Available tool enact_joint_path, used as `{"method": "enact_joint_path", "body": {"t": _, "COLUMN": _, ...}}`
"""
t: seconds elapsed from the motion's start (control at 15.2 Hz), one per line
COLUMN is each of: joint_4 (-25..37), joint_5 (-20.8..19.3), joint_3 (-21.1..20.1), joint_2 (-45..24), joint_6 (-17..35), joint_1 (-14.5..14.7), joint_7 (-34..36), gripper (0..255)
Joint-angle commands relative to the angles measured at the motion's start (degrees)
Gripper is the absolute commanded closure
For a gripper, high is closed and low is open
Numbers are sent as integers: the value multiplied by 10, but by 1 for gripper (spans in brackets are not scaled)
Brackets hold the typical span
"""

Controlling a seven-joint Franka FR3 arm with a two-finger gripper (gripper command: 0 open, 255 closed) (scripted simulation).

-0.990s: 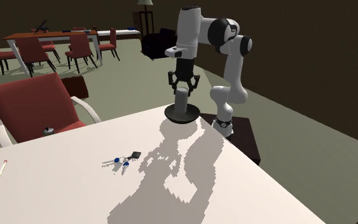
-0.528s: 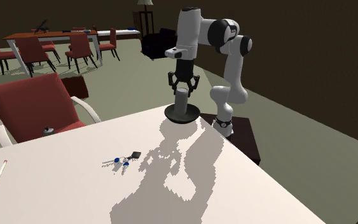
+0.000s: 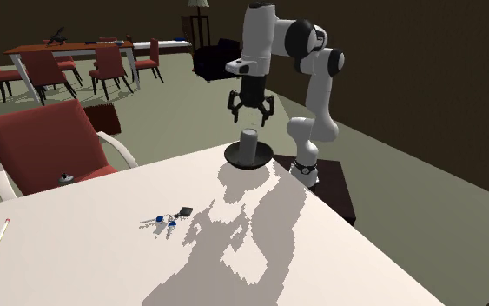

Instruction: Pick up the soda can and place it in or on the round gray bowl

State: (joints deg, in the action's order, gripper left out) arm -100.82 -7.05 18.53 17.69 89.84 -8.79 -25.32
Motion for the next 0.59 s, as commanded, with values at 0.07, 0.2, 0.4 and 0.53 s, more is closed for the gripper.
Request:
{"method": "enact_joint_path", "body": {"t": 0.07, "joint_4": 67, "joint_5": 5, "joint_3": 0, "joint_2": -17, "joint_6": -52, "joint_1": 2, "joint_7": -5, "gripper": 0}}
{"method": "enact_joint_path", "body": {"t": 0.2, "joint_4": 67, "joint_5": 5, "joint_3": 0, "joint_2": -16, "joint_6": -52, "joint_1": 2, "joint_7": -5, "gripper": 0}}
{"method": "enact_joint_path", "body": {"t": 0.4, "joint_4": 67, "joint_5": 5, "joint_3": 0, "joint_2": -17, "joint_6": -52, "joint_1": 2, "joint_7": -5, "gripper": 0}}
{"method": "enact_joint_path", "body": {"t": 0.53, "joint_4": 67, "joint_5": 5, "joint_3": 0, "joint_2": -17, "joint_6": -52, "joint_1": 2, "joint_7": -5, "gripper": 0}}
